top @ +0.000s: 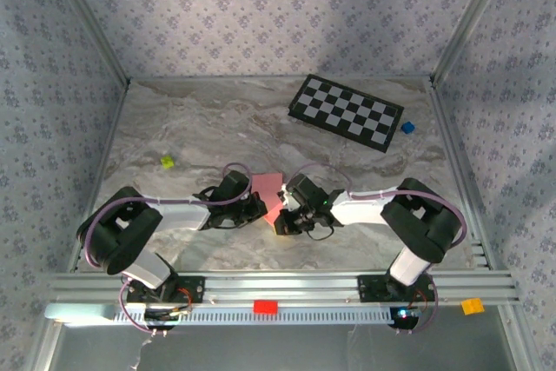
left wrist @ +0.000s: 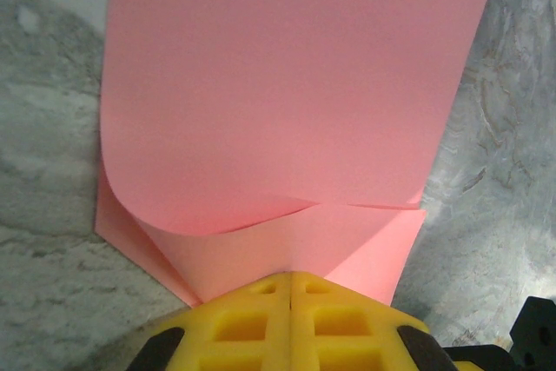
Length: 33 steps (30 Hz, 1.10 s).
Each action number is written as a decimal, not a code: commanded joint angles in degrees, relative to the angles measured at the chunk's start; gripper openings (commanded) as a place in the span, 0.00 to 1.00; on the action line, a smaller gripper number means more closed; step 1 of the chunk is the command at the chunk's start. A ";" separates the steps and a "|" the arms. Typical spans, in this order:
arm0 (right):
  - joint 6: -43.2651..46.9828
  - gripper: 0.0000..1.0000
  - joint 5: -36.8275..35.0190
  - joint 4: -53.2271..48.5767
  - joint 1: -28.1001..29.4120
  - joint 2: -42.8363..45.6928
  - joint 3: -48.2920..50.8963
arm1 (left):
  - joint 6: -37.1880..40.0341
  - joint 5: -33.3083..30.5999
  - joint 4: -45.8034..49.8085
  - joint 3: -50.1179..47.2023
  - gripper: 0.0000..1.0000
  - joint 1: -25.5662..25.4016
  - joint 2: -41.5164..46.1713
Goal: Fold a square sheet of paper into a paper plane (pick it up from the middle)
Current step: Third fold the triangle at the center of the table.
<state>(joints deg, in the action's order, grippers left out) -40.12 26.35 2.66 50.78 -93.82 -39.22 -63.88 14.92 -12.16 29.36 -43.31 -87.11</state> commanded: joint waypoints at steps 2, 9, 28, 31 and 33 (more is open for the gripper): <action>-0.14 0.03 -0.78 -4.00 0.47 2.67 0.49 | 1.12 -3.49 6.90 -0.89 0.00 -0.29 -1.31; -1.63 0.02 0.56 -0.98 -0.19 0.60 3.67 | 0.95 -3.32 6.63 -0.98 0.00 -0.28 -1.16; -2.48 0.03 3.70 -0.97 -3.24 -3.47 -6.35 | 0.70 -3.48 5.84 -0.98 0.00 -0.34 -0.56; -2.60 0.02 2.79 -1.33 -3.32 -4.85 -5.36 | 0.78 -3.32 5.84 -0.89 0.00 -0.31 -0.35; -2.06 0.02 0.59 -3.79 -3.37 -5.21 -4.32 | 0.75 -2.66 4.80 -0.84 0.00 -0.29 0.25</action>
<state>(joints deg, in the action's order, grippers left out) -41.71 28.51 1.93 47.64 -98.43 -44.49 -63.90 14.33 -12.16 29.36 -43.53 -86.98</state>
